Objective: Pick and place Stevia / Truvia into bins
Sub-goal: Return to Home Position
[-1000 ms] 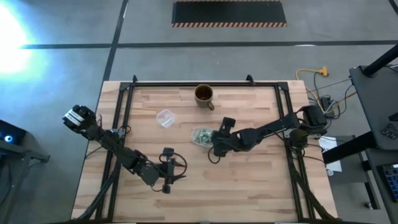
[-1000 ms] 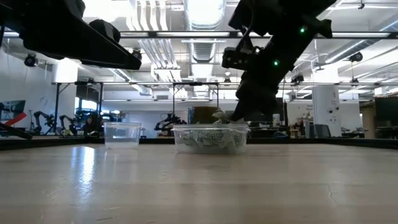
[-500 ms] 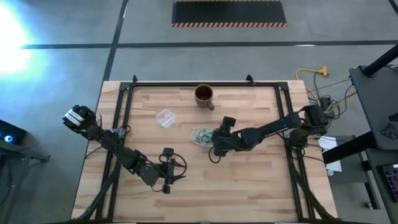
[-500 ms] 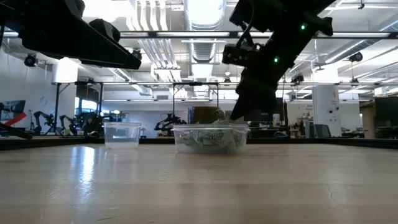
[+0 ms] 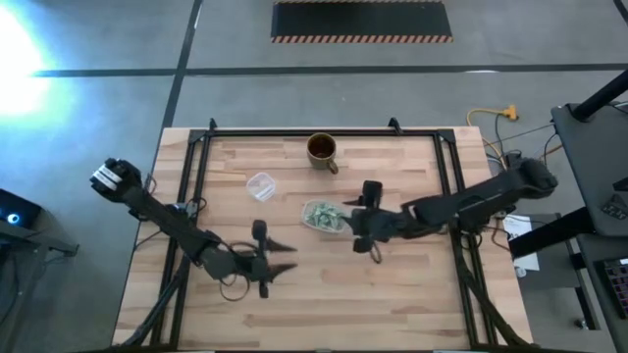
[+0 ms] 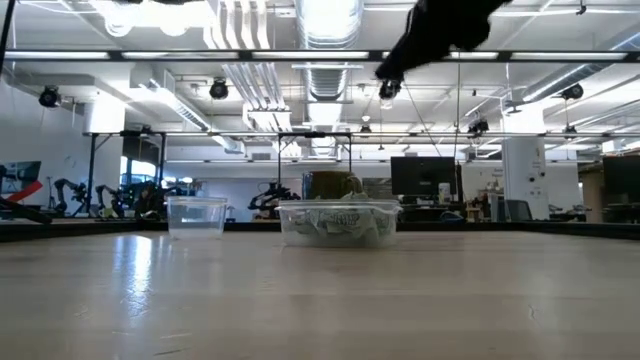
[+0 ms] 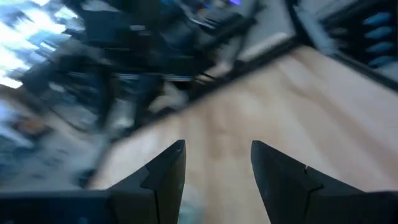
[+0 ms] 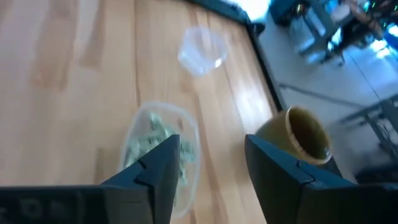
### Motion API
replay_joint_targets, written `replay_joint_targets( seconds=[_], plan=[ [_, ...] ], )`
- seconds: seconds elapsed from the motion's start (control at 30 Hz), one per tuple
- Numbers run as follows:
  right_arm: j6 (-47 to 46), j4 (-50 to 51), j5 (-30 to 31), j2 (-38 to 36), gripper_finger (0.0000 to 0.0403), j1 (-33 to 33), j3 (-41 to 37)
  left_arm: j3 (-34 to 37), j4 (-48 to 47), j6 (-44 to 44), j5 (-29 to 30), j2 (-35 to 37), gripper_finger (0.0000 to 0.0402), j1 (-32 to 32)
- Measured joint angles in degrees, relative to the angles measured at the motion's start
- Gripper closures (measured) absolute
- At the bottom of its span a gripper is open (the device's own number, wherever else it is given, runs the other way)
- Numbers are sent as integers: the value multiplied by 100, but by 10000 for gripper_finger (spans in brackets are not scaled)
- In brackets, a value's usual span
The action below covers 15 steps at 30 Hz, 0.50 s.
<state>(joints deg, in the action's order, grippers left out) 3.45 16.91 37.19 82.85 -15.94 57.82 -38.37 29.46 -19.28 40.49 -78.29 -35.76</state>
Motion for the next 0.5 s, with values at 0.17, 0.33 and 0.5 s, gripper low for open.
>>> replay_joint_targets(
  seconds=[0.17,0.33,0.5],
  plan=[
    [70,-18,-3,-681,237,-250,-61,138,811,-1287,892,351,236,310],
    [228,-208,-31,-1306,238,-426,-329,311,1551,-2027,773,591,236,811],
    [499,-838,-256,-1949,237,-428,-926,612,1851,-1665,-1143,943,236,1614]
  ],
)
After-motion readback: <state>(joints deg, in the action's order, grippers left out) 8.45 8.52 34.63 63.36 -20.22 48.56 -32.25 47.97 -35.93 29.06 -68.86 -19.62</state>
